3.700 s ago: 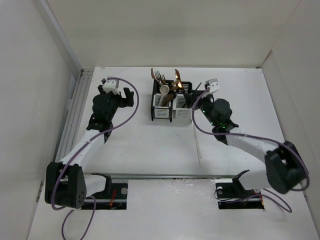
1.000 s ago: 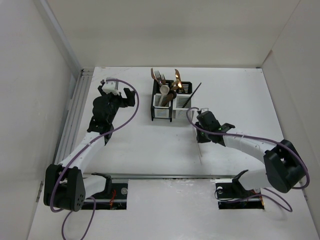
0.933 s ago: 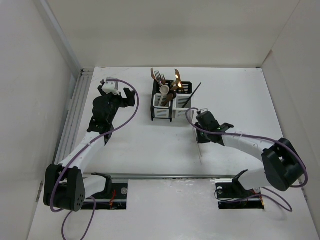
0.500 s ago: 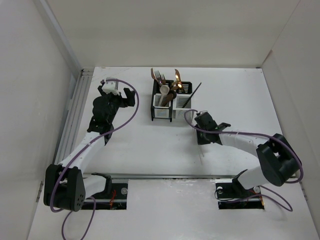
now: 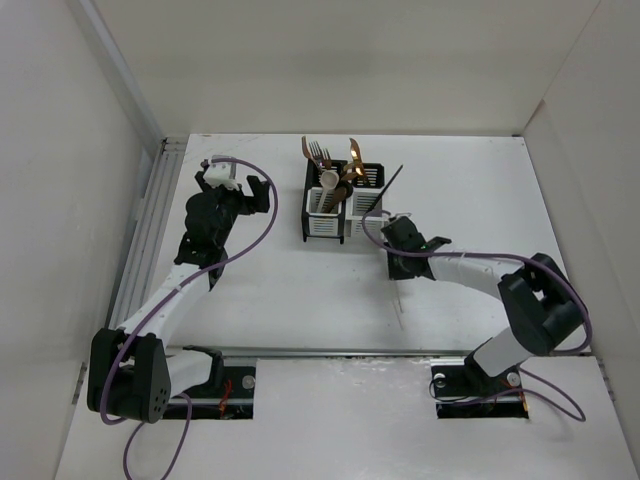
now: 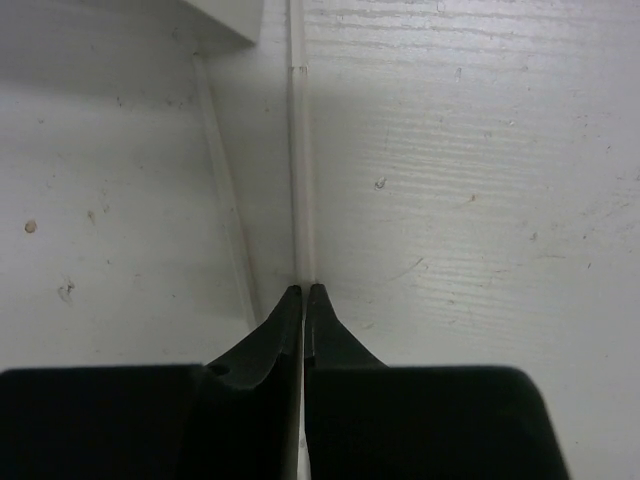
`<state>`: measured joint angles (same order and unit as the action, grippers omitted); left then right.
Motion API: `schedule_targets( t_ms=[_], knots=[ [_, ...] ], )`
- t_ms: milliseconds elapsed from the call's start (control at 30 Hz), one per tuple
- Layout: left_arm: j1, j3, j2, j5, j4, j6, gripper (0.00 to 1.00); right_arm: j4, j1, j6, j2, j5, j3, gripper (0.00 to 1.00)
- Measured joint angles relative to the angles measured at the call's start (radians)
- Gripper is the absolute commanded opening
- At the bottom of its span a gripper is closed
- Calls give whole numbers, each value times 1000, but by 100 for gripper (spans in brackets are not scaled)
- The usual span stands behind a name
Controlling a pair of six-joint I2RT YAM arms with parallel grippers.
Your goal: Sort the eating utensils into containers
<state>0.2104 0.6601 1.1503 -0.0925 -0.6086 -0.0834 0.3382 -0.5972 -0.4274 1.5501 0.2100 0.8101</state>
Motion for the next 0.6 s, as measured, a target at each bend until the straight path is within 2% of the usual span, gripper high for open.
schedule_targets(
  t_ms=[233, 367, 600],
  knots=[
    [0, 0, 0, 4, 0, 0, 87, -33, 2, -68, -78, 0, -77, 0],
    [0, 0, 0, 4, 0, 0, 87, 44, 5, -105, -170, 49, -105, 0],
    [0, 0, 0, 4, 0, 0, 87, 77, 45, -93, -470, 211, -86, 0]
  ],
)
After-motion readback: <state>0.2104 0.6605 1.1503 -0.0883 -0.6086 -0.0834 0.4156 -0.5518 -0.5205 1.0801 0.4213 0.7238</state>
